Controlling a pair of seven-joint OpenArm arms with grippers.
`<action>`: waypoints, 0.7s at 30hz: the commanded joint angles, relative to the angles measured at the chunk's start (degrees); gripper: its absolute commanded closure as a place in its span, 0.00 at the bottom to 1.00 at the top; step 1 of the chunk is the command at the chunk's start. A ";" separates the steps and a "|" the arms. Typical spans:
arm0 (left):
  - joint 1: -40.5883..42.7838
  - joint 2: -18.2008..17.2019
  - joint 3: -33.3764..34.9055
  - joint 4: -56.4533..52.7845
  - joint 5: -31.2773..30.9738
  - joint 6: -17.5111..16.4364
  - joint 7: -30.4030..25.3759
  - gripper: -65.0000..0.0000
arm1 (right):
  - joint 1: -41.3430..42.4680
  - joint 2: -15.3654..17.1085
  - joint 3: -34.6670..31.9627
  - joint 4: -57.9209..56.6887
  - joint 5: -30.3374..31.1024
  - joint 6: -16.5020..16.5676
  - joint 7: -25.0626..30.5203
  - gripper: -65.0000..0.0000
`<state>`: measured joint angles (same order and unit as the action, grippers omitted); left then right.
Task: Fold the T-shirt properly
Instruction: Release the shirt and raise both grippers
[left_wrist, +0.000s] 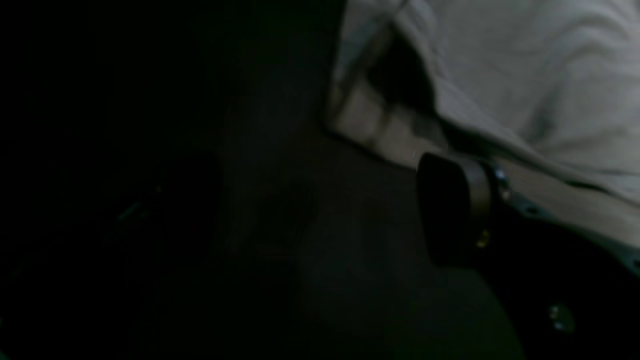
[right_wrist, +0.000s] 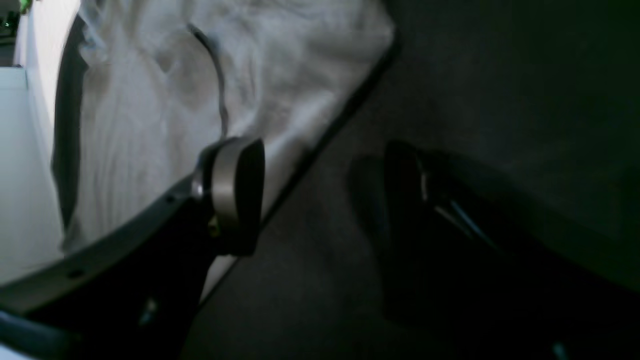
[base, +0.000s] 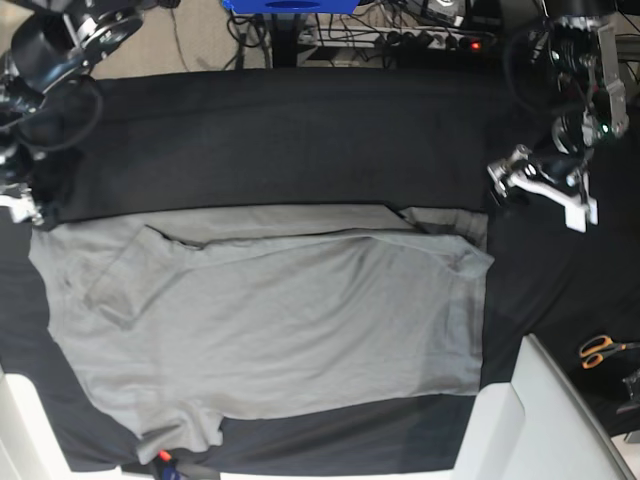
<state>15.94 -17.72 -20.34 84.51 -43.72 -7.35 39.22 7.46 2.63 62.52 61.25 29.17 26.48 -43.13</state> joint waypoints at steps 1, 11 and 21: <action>0.54 -0.09 0.07 0.90 -1.24 -0.16 -0.58 0.09 | 1.02 1.72 0.12 -2.22 0.94 0.55 2.21 0.45; 2.30 6.59 -3.71 -1.65 -1.24 -0.07 -0.41 0.09 | 7.88 11.12 0.12 -30.79 1.03 4.51 15.84 0.45; 1.68 7.56 -5.64 -3.24 -1.51 -0.07 -0.41 0.09 | 10.43 12.18 0.12 -35.10 1.03 6.27 15.93 0.46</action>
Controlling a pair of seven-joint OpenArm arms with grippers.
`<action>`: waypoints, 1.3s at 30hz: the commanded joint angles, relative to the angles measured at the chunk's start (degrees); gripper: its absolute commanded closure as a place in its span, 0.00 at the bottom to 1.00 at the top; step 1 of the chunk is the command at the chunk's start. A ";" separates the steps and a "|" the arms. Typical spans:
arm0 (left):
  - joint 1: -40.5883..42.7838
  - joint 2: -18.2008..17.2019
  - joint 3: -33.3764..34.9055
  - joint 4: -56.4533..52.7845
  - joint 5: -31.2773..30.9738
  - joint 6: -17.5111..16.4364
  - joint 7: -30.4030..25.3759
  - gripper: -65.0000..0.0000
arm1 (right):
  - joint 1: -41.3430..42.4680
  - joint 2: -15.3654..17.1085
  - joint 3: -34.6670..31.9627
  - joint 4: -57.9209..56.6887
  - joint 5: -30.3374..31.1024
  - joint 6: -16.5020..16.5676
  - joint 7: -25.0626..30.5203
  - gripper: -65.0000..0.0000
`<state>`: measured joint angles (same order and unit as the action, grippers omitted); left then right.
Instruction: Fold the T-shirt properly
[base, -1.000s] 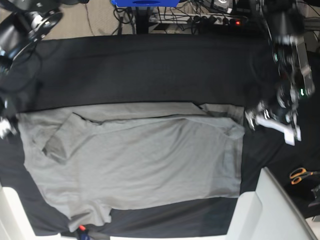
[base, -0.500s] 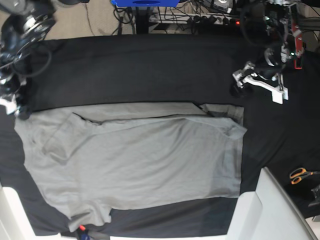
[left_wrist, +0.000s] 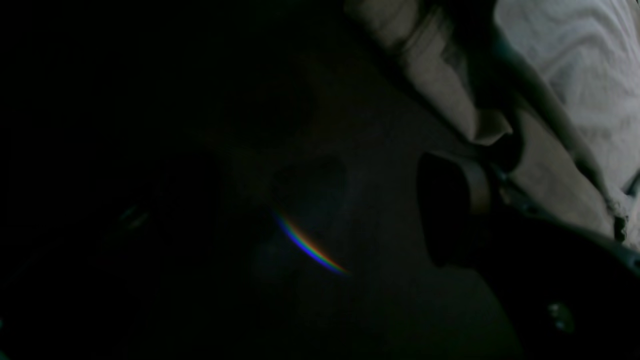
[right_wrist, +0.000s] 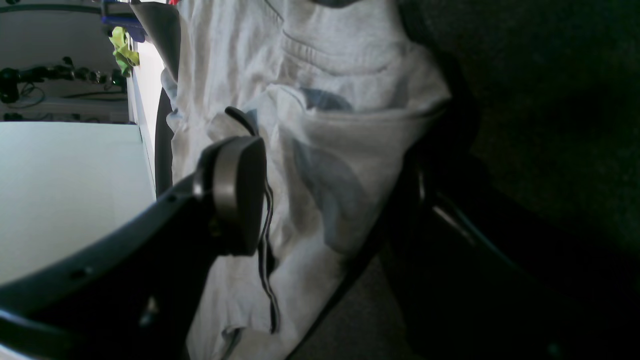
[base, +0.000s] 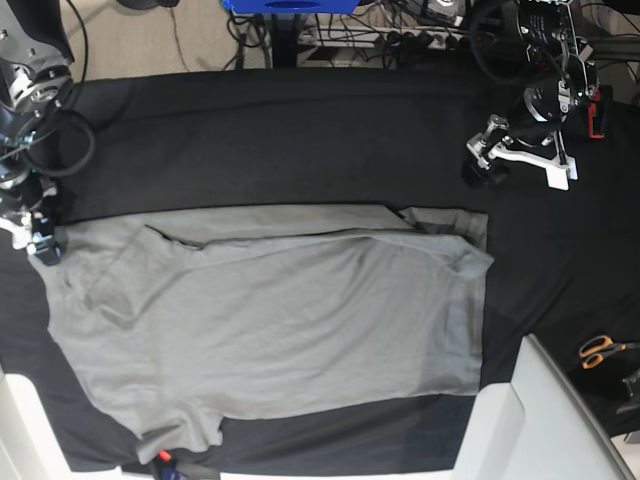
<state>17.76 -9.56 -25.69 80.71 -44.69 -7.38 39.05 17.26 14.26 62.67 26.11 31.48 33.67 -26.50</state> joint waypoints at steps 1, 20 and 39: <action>-0.13 -0.59 -0.29 0.57 -0.54 -0.05 -0.23 0.09 | 0.72 0.55 -0.04 0.05 -1.29 -0.92 -0.71 0.48; -8.84 4.07 0.15 -12.53 -0.02 -0.05 -5.51 0.09 | 0.37 0.55 -0.56 -0.31 -1.38 -0.92 -0.97 1.00; -5.14 4.24 0.15 0.74 -0.46 0.21 -5.77 0.09 | 0.37 0.55 -0.65 -0.31 -1.38 -0.92 -0.97 1.00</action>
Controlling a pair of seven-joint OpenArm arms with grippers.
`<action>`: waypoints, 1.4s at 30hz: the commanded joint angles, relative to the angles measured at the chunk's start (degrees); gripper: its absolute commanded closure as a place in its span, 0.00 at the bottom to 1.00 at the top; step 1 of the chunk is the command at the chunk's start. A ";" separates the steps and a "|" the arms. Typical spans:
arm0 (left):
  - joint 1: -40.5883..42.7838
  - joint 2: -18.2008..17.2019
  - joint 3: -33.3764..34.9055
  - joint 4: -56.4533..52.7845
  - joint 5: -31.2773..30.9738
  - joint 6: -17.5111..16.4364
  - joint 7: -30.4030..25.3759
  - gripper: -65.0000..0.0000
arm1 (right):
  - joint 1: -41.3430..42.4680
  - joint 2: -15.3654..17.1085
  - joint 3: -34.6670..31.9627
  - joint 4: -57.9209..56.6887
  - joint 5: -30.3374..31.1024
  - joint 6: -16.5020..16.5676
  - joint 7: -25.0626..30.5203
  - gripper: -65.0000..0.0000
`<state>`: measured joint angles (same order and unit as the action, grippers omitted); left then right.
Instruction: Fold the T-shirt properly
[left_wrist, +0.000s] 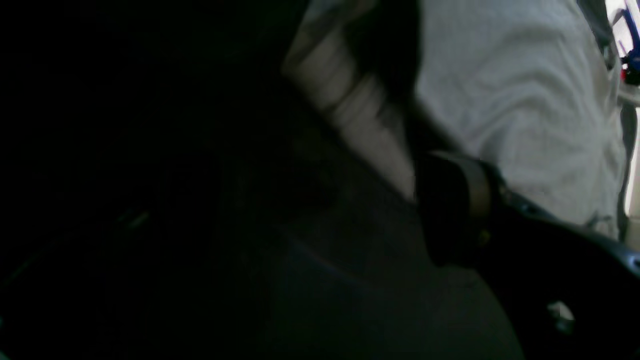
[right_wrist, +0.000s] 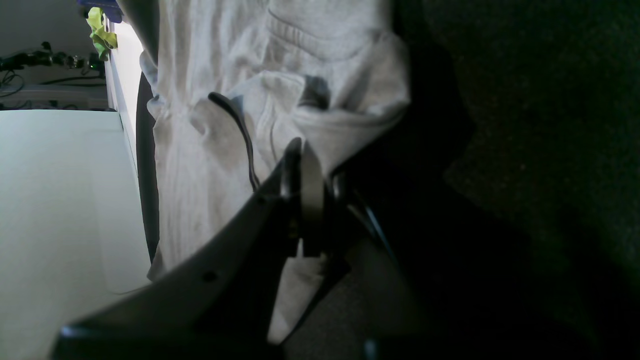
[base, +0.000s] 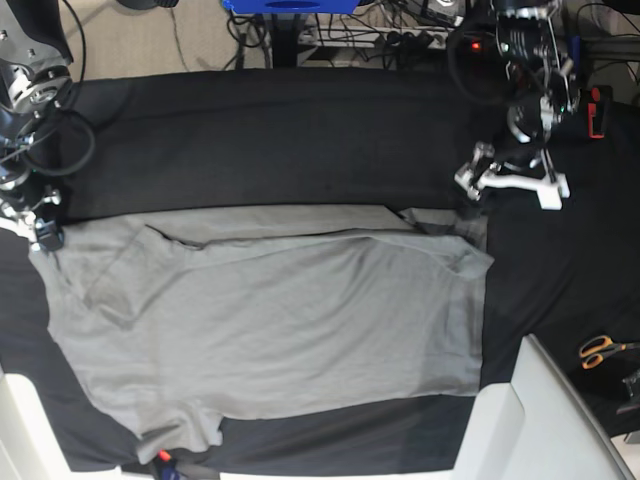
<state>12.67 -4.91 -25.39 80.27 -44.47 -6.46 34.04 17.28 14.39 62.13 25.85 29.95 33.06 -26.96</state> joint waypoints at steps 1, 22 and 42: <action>-0.14 -0.41 -0.06 1.97 -0.76 -0.71 -0.77 0.09 | 0.35 0.42 -0.11 -0.04 0.07 -0.31 -0.51 1.00; -6.20 -0.59 -0.68 -5.06 -0.24 -0.71 1.78 0.75 | 0.35 0.68 -0.11 -0.04 0.07 -0.31 -0.51 1.00; -10.34 -3.14 -0.50 -13.06 -0.15 -0.71 1.61 0.58 | 0.35 0.77 0.07 -0.04 0.07 -0.31 -0.51 1.00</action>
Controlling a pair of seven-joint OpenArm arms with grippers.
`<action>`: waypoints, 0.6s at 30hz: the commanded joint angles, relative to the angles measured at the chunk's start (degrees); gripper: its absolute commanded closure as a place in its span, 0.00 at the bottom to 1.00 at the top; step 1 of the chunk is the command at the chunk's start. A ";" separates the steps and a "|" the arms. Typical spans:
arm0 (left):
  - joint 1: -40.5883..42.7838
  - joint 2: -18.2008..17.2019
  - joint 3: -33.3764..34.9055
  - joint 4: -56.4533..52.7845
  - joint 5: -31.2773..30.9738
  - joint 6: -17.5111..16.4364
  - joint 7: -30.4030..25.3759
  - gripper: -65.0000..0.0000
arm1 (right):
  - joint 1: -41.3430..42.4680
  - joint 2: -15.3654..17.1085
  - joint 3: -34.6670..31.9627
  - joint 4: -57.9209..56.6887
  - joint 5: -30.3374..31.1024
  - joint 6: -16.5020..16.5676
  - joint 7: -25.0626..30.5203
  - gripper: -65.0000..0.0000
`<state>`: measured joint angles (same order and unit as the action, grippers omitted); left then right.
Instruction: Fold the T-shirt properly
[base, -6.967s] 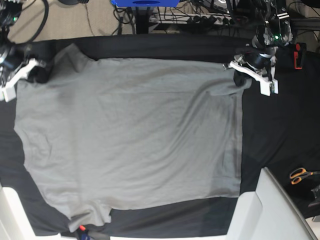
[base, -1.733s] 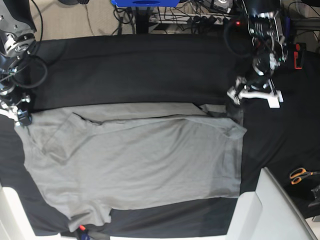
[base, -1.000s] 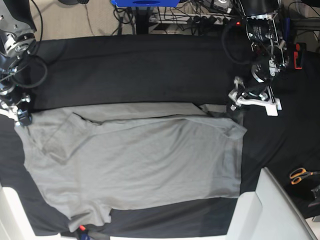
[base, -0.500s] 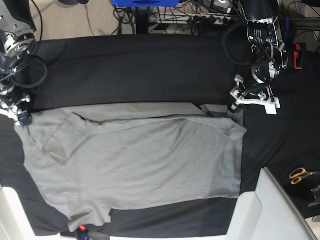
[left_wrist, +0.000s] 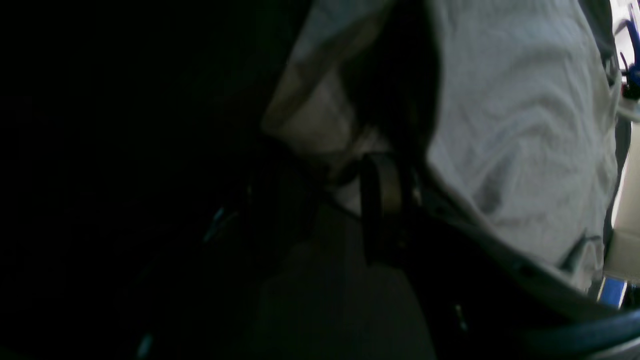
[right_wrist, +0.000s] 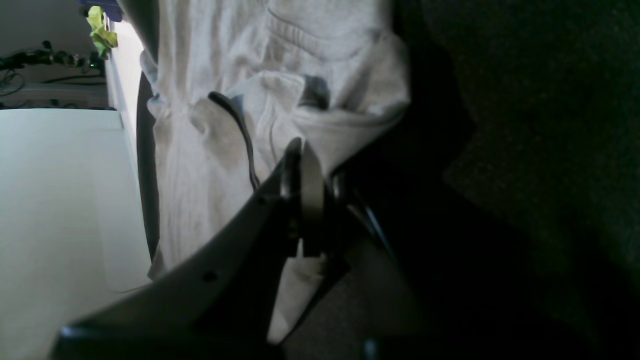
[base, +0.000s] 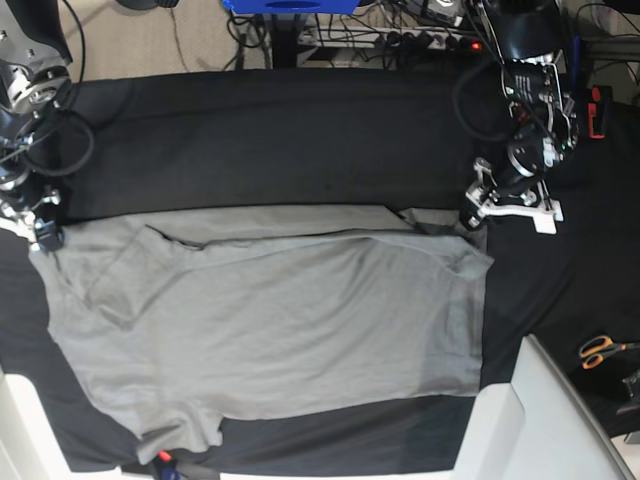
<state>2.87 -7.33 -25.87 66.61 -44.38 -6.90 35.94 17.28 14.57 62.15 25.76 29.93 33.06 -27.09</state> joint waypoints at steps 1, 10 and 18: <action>-0.72 -0.80 -0.02 0.60 -0.23 -0.27 -0.30 0.58 | 0.35 0.60 0.05 0.04 0.09 -0.31 -0.38 1.00; -2.39 -0.54 0.42 0.42 -0.23 -0.27 -0.30 0.58 | 0.35 0.33 -0.04 0.04 0.09 -0.31 -0.38 1.00; -5.64 -0.45 0.51 -4.24 -0.23 -0.27 -0.30 0.59 | 0.35 0.33 0.14 0.04 0.09 -0.31 -0.38 1.00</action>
<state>-2.24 -7.14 -25.32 61.78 -44.05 -6.70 35.86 17.28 14.55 62.15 25.76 29.95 33.08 -26.98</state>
